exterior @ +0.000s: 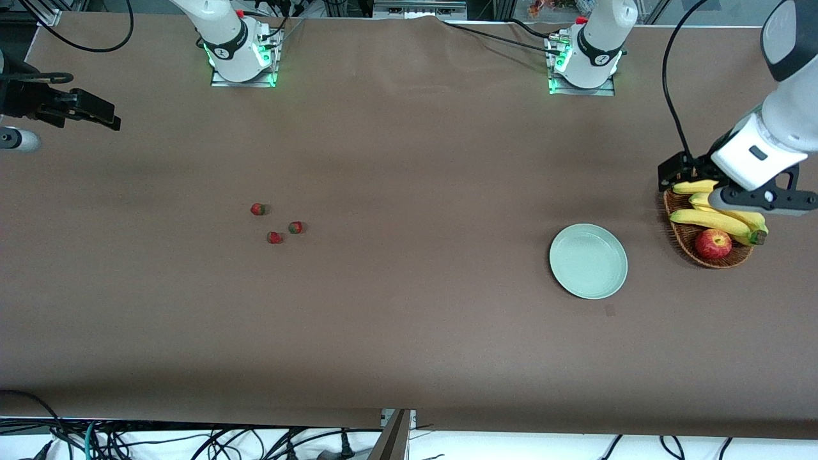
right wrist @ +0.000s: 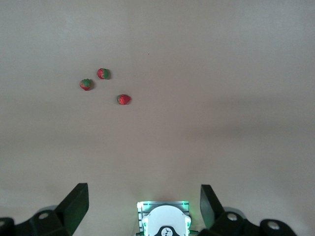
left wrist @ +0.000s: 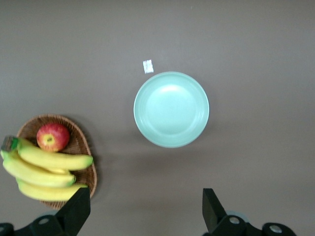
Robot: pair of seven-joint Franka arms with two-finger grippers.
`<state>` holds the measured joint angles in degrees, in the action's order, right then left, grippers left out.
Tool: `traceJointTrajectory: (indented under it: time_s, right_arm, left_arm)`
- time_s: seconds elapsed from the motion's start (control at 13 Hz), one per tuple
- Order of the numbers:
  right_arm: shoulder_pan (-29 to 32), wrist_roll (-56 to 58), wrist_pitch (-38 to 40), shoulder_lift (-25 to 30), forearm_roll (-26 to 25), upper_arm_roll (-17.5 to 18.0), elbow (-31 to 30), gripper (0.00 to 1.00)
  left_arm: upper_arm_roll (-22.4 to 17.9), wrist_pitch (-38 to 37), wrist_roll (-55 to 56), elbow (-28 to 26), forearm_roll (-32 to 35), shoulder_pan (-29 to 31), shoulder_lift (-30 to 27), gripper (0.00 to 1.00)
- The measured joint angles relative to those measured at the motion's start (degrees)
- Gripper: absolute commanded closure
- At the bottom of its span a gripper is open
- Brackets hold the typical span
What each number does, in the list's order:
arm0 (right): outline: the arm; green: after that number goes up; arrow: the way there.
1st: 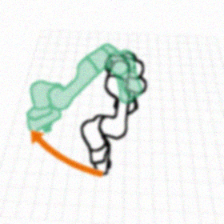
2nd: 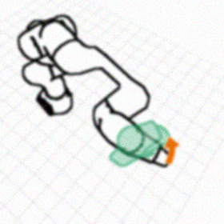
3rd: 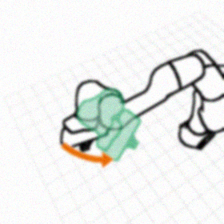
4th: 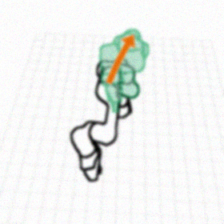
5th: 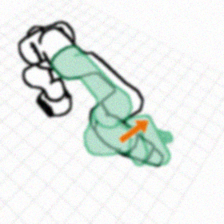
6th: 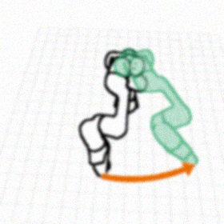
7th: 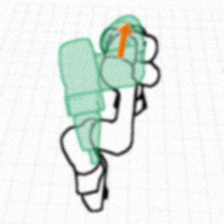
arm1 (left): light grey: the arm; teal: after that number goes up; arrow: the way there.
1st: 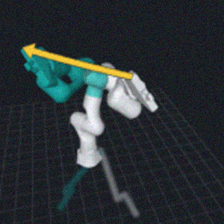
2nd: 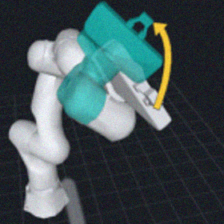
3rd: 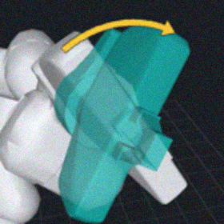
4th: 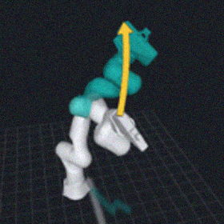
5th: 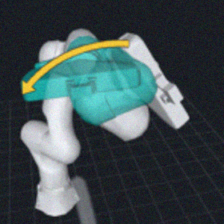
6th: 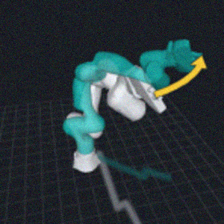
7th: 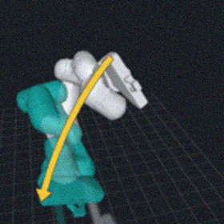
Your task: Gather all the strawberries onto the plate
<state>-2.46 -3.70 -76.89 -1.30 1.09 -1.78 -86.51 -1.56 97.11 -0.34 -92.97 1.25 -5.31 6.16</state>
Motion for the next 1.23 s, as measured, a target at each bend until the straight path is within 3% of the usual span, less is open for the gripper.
traceJointTrajectory:
  time_s: [0.54,1.0,1.23]
  right_arm:
    - [-0.05,0.0,0.0,-0.01,0.0,0.17,0.04,0.0]
    - [-0.14,0.0,0.0,-0.02,0.0,0.29,0.12,0.0]
    - [-0.14,0.0,0.0,-0.03,0.0,0.29,0.13,0.0]
  left_arm:
    - [0.58,0.71,1.07,9.07,-0.11,-5.95,9.39,0.0]
    - [-0.72,-1.36,0.82,11.41,-0.23,0.12,5.77,0.0]
    - [-0.71,-1.07,0.87,7.36,-0.92,0.86,2.42,0.0]
